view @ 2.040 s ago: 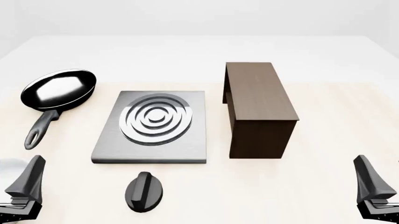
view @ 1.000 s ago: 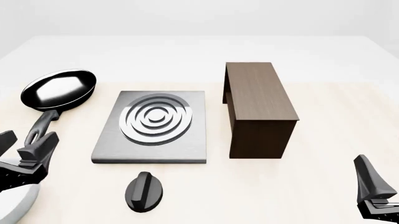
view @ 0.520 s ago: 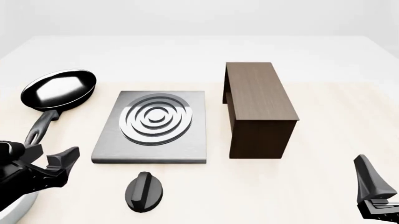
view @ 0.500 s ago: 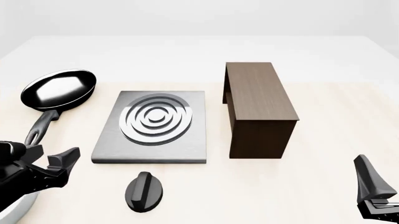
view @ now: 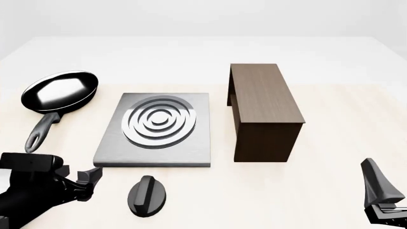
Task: Turn on the stove.
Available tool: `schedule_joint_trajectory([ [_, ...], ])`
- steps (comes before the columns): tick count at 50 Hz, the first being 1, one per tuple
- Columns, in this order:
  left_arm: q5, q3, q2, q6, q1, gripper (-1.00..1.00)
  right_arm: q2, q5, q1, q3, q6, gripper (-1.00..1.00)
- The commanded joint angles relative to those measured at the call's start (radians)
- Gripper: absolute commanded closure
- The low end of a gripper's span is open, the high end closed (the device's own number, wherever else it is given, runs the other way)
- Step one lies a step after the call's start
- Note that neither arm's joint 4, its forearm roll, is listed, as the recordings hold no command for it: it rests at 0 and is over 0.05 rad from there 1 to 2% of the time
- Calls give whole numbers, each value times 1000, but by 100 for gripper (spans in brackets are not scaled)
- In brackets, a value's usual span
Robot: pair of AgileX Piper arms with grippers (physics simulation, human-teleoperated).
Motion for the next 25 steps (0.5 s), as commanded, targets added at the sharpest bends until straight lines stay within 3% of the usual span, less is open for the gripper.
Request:
schedule_joint_trajectory([
  [1,-105,35,124,-42,-56,-100,0,0,0,0,0,-100],
  [13,-129,53,161,-69,-89,-100,0,0,0,0,0,-100],
  [17,-159,56,213,-143,-154,-100,0,0,1,0,-1,-100],
  [25,-221,72,278,-148,-160,-100,0,0,1,0,-1,-100],
])
